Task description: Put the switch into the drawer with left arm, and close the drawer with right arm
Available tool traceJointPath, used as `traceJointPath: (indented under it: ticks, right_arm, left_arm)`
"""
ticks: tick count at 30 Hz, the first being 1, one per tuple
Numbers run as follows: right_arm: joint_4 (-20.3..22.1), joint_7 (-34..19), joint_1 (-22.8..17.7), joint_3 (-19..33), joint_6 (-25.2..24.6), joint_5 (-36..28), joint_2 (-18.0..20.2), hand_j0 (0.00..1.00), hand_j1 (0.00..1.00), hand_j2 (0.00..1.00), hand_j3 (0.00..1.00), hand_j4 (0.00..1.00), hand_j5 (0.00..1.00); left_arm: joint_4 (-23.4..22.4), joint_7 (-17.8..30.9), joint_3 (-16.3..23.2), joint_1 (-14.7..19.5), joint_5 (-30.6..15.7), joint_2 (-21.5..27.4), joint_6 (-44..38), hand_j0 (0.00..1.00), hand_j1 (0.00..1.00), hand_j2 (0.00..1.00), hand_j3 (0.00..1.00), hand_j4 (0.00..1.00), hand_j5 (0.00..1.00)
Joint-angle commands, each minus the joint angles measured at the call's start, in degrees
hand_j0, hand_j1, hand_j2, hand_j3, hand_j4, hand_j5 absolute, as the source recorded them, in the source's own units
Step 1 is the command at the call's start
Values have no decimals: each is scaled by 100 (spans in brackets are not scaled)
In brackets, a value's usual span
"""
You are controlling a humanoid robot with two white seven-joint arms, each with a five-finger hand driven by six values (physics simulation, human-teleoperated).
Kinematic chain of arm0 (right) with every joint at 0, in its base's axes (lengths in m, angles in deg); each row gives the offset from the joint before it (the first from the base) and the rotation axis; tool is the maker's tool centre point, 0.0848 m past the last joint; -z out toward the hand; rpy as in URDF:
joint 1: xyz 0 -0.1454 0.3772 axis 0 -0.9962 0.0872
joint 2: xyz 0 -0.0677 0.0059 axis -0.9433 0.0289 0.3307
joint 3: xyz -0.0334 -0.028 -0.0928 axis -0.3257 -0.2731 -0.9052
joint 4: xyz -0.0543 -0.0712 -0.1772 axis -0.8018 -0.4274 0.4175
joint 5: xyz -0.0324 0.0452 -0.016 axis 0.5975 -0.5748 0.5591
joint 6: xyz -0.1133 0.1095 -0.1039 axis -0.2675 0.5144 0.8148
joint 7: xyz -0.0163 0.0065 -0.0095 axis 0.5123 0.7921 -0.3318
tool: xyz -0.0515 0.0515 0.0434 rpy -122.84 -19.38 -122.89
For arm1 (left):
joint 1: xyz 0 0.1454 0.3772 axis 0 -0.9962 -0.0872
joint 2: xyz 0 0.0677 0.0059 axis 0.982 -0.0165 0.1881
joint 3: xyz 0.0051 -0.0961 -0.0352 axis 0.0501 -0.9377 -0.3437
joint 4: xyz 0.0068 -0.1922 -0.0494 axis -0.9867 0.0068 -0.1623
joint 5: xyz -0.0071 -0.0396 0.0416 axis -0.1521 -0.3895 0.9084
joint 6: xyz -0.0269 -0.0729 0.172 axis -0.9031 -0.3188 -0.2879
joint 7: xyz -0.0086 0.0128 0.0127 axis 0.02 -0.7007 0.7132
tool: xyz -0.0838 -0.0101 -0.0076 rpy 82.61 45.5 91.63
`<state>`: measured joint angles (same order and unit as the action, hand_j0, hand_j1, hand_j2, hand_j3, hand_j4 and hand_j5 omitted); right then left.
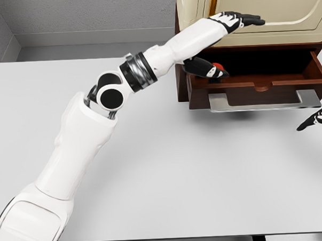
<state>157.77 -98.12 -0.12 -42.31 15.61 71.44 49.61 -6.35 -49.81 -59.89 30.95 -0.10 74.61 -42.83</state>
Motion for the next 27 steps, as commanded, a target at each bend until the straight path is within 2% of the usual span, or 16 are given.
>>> traceJointPath:
  ticks: [1,3,4,6,7,8,9,11,16,17,20,21,22,23,25,27]
  right_arm:
    - [2,2,0,-7,-17,-39,7,71,71,71,71,71,71]
    - [2,2,0,-7,-17,-39,7,71,71,71,71,71,71]
    - [2,2,0,-16,-17,-39,7,71,71,71,71,71,71]
    - [2,2,0,-25,-17,-39,7,72,72,72,72,72,72]
    - [2,2,0,-34,-17,-39,7,72,72,72,72,72,72]
    - [2,2,0,-34,-17,-39,7,72,72,72,72,72,72]
    - [2,2,0,-34,-17,-39,7,71,71,71,71,71,71]
    - [2,2,-9,-34,-17,-39,7,71,71,71,71,71,71]
    - [2,2,-26,-34,-17,-39,7,71,71,71,71,71,71]
    - [2,2,-26,-16,-17,-39,7,71,71,71,71,71,71]
    - [2,2,-26,2,-17,-39,-2,72,72,72,72,72,72]
    - [2,2,-26,10,-17,-39,-2,68,68,68,68,68,68]
    - [2,2,-26,10,-17,-39,-2,71,71,71,71,71,71]
    - [2,2,-26,10,-17,-39,-2,70,70,70,70,70,70]
    - [2,2,-26,10,-17,-39,-2,70,70,70,70,70,70]
    - [2,2,-26,10,-17,-30,-2,70,70,70,70,70,70]
  left_arm:
    - [324,5,-29,0,-44,0,31,96,96,96,96,96,96]
    - [465,5,15,-35,-88,184,66,96,96,96,96,96,96]
    - [605,14,41,-184,-167,316,75,96,96,96,96,96,96]
    - [1115,66,76,-439,-765,764,84,97,97,97,97,97,97]
    - [1396,75,76,-562,-940,1002,75,100,100,100,100,100,100]
    - [1458,75,76,-668,-1361,1212,84,100,100,100,100,100,100]
    - [1633,171,146,-677,-1977,1476,67,100,100,100,100,100,100]
    - [1906,260,261,-677,-2716,1872,58,100,100,100,100,100,100]
    - [1994,286,278,-694,-3691,2426,66,100,100,100,100,100,100]
    - [1994,286,340,-887,-3981,2645,66,100,100,100,100,100,100]
    - [1994,295,647,-923,-4737,3023,40,100,100,100,100,100,100]
    - [1994,304,683,-923,-4948,3076,23,100,100,100,100,100,100]
    - [1994,470,727,-914,-5115,3103,-39,100,100,100,100,100,100]
    - [1985,725,727,-870,-5501,3094,-284,100,100,100,100,100,100]
    - [1985,1059,709,-695,-5853,3085,-944,100,100,100,100,100,100]
    - [1959,1167,709,-440,-6451,3041,-2033,100,100,100,100,100,100]
